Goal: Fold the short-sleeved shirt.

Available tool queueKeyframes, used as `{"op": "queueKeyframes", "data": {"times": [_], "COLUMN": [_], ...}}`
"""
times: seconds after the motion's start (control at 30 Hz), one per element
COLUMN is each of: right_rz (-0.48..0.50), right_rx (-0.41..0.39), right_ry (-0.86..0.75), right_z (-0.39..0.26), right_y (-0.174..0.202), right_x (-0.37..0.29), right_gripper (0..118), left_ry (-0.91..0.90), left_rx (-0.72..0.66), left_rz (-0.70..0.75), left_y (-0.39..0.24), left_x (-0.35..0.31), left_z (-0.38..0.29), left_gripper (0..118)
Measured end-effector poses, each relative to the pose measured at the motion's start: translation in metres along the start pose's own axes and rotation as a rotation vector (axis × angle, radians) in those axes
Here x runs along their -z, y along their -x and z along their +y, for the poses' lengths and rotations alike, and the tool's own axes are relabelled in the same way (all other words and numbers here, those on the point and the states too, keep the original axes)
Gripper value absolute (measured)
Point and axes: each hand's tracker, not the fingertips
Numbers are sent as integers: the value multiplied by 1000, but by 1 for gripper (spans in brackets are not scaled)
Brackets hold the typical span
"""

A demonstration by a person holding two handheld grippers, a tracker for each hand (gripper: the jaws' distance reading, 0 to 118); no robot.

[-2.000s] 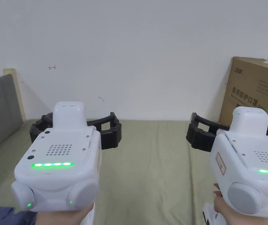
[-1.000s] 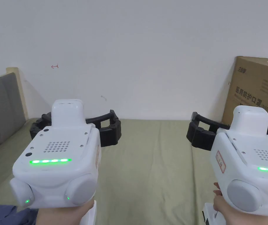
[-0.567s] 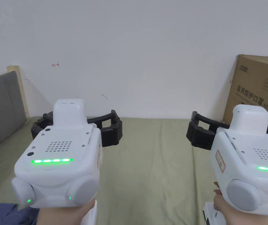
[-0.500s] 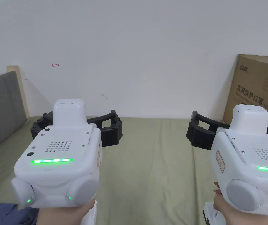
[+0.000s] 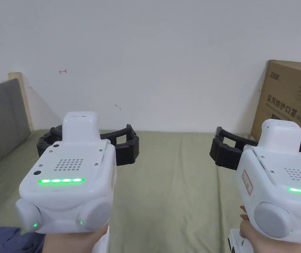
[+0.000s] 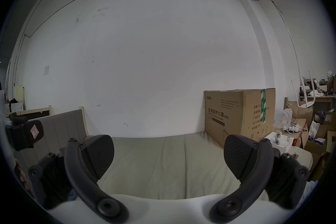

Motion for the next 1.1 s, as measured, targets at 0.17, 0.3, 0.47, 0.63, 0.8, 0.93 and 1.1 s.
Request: {"op": "queueKeyframes", "data": {"times": [0.17, 0.3, 0.47, 0.63, 0.8, 0.93, 1.1], "right_rz": [3, 5, 6, 6, 21, 18, 24], "right_rx": [-1, 1, 1, 4, 19, -5, -20], "right_ry": [3, 9, 11, 18, 2, -3, -4], "right_z": [-1, -2, -3, -5, -4, -3, -6], "right_y": [0, 0, 0, 0, -2, 1, 3], "right_x": [0, 0, 0, 1, -1, -1, -2], "right_gripper": [118, 118, 118, 118, 118, 118, 118], "left_ry": [2, 6, 14, 22, 23, 17, 19], "left_rx": [5, 3, 13, 12, 14, 7, 23], "left_rz": [0, -1, -3, -5, -6, -4, -8], "left_y": [-1, -1, -1, -2, -2, -2, -5], "left_x": [0, 0, 1, 1, 1, 2, 2], "left_z": [-1, -1, -3, -4, -5, -7, -9], "left_gripper": [118, 118, 118, 118, 118, 118, 118]}}
